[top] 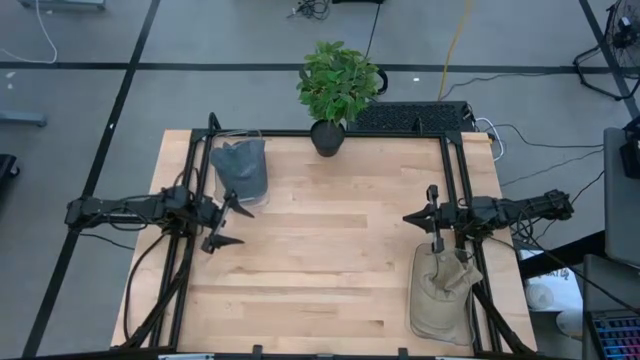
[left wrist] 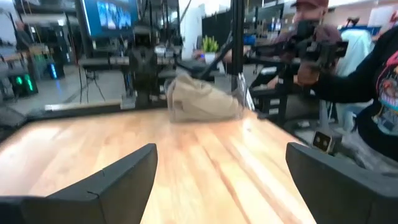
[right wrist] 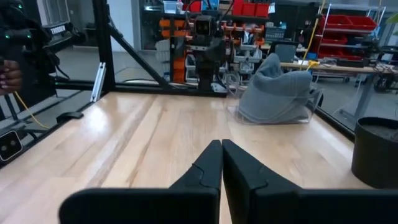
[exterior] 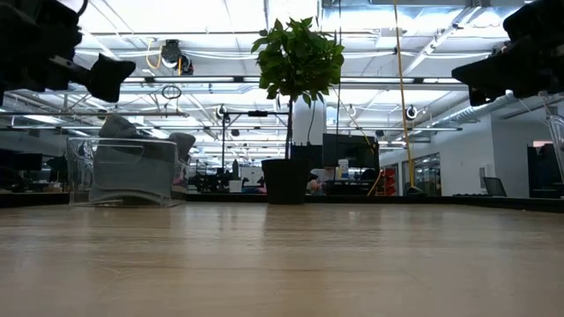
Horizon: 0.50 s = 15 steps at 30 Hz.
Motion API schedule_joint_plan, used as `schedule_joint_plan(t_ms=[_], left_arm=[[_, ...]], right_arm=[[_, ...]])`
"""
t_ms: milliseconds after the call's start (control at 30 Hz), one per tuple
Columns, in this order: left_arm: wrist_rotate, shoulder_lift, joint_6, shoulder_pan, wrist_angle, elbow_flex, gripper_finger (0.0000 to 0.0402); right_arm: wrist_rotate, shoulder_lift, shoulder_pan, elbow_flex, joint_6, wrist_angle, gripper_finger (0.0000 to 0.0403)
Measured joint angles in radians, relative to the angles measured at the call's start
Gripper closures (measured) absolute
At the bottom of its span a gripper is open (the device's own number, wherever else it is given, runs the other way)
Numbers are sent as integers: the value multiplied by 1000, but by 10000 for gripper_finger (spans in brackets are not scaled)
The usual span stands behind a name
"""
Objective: Pick & Place hat
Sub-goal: Return to Home Position
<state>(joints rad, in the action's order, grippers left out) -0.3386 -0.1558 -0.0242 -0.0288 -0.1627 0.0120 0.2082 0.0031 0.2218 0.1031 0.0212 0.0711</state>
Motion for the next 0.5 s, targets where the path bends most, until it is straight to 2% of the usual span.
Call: schedule_joint_plan(t_ms=[233, 500], left_arm=[[1, -1, -39, 0, 88, 0, 41], [1, -1, -60, 0, 90, 0, 41]], right_arm=[[0, 0, 0, -17, 21, -8, 403], [-4, 8, 0, -19, -18, 0, 403]])
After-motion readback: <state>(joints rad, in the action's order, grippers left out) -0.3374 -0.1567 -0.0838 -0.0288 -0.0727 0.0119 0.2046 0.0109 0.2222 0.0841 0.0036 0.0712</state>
